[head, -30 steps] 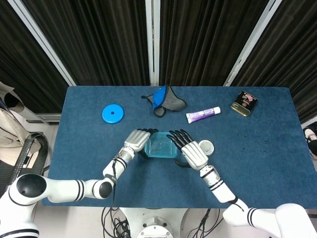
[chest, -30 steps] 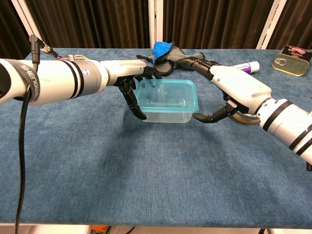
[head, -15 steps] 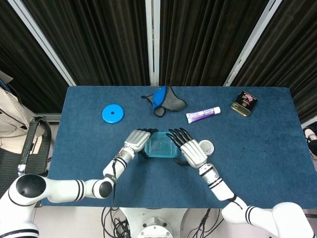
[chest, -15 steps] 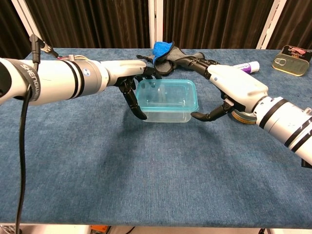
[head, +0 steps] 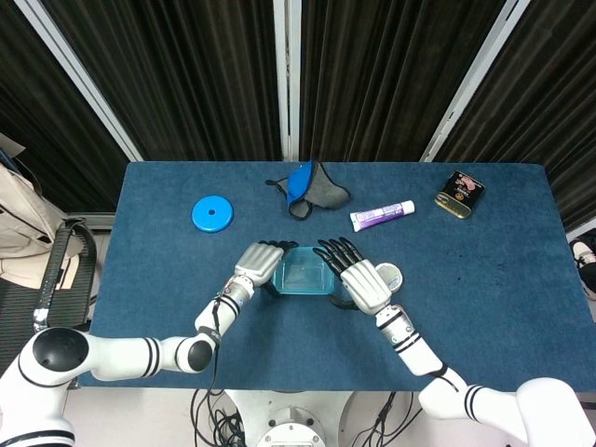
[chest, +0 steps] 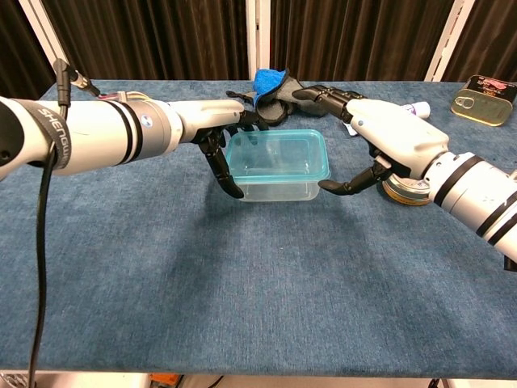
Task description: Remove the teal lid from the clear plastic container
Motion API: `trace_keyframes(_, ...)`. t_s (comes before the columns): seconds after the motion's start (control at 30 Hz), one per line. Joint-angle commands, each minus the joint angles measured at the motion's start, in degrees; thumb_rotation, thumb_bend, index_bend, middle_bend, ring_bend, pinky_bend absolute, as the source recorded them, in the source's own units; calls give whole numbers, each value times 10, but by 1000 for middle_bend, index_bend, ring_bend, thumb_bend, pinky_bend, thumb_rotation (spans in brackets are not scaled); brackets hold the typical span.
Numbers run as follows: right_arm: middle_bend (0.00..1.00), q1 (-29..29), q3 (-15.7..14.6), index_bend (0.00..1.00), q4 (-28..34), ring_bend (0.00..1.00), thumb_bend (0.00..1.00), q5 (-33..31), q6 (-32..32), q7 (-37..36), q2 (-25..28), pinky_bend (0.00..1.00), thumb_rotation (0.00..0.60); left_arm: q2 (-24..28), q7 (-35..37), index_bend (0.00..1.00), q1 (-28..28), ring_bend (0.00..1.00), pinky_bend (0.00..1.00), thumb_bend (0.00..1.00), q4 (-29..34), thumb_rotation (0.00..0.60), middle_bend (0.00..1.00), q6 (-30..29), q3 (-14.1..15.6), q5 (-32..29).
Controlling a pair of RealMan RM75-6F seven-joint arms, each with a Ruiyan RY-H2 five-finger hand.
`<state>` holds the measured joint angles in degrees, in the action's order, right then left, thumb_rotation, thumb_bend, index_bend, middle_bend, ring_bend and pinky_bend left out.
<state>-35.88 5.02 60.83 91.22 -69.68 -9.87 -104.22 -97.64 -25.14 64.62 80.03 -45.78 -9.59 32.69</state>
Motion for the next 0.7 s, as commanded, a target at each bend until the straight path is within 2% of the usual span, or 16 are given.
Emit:
trace_keyframes(0.03, 0, 0, 0, 0, 5, 0, 168, -1, 0, 1, 4, 0, 600, 0, -2, 204, 0, 189, 236, 0, 0, 600, 228, -1, 0, 0)
trace_keyframes(0.6, 0, 0, 1, 0, 23, 0, 169, -2, -7, -4, 14, 0, 600, -5, -17, 205, 1, 189, 232, 0, 0, 600, 226, -6, -1, 6)
trace_keyframes(0.7, 0, 0, 2, 0, 23, 0, 202, -2, -9, -6, 13, 0, 600, -5, -18, 200, 1, 189, 232, 0, 0, 600, 224, -4, -1, 7)
